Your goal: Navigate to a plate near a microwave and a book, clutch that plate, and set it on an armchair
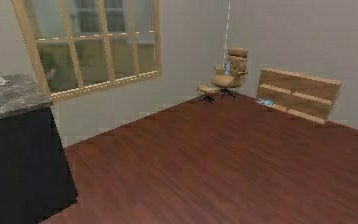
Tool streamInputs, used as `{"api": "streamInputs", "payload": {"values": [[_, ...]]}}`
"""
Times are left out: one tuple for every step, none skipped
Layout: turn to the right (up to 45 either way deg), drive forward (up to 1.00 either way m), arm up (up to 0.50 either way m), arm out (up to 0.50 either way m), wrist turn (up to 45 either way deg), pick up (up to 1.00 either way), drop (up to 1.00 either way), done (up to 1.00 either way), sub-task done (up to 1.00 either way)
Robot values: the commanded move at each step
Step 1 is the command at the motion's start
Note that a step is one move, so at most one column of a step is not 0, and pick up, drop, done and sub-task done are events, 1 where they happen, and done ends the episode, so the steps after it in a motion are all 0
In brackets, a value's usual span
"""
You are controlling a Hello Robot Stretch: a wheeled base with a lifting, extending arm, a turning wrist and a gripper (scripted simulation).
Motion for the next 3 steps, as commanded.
{"api": "streamInputs", "payload": {"values": [[0.0, 0.30, 0.00, 0.00, 0.0, 0.00, 0.00, 0.00, 0.00], [-45.0, 0.00, 0.00, 0.00, 0.0, 0.00, 0.00, 0.00, 0.00], [-39.0, 0.00, 0.00, 0.00, 0.0, 0.00, 0.00, 0.00, 0.00]]}}
